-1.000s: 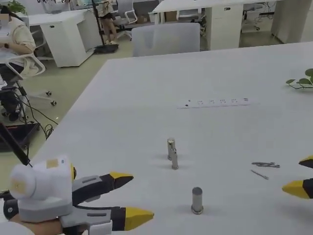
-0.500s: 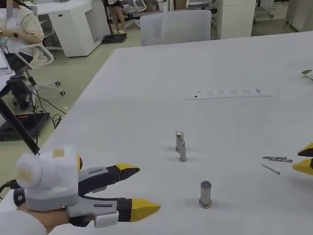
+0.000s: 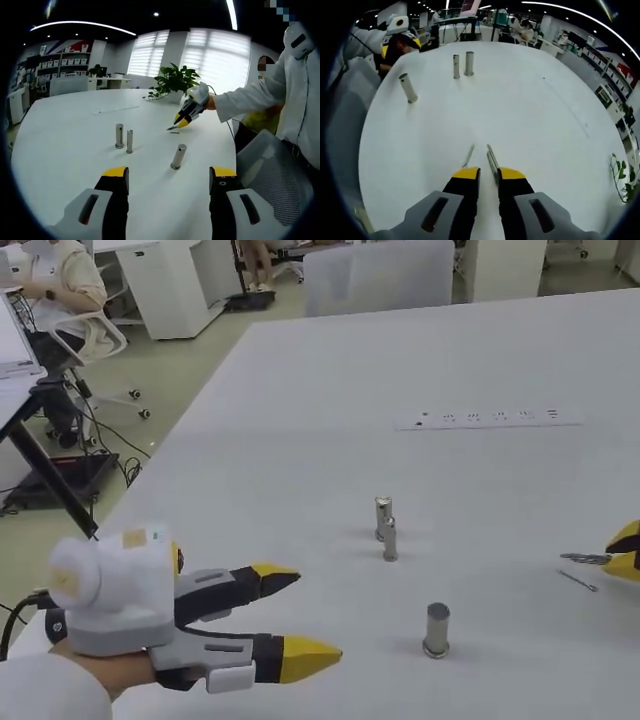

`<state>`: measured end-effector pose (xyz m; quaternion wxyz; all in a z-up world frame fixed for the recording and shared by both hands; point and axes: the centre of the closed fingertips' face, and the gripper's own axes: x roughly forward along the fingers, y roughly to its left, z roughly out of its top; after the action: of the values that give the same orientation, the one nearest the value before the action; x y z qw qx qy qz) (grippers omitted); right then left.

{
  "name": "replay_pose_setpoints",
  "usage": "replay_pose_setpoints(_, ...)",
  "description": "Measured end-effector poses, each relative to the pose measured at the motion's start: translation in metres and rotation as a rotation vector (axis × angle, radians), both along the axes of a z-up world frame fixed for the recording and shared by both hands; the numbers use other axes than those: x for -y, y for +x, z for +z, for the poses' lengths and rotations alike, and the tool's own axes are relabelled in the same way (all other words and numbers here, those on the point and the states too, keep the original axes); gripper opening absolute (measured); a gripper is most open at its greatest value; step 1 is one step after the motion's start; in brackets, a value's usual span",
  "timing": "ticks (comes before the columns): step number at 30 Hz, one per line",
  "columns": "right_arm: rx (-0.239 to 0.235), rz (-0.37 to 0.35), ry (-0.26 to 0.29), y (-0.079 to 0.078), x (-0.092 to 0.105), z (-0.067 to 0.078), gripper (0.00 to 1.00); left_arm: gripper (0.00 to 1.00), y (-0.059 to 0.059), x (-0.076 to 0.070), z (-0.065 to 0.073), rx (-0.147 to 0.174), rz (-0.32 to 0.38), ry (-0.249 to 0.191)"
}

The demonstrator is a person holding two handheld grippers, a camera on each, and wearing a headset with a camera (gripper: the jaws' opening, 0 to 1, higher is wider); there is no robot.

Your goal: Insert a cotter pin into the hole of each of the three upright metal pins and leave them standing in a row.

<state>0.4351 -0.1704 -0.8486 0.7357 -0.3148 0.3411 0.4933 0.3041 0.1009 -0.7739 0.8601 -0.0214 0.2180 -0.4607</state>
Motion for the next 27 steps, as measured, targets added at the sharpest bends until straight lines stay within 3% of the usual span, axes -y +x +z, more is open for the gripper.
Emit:
replay_pose_setpoints(19, -0.029, 0.023, -0.026, 0.002, 0.002, -0.011, 0.14, 0.63, 0.003, 0.0, 0.002, 0.001, 0.007, -0.004)
replay_pose_setpoints(27, -0.033, 0.05, -0.046, -0.005, 0.003, -0.013, 0.14, 0.63, 0.004, 0.0, 0.001, -0.002, 0.007, -0.006)
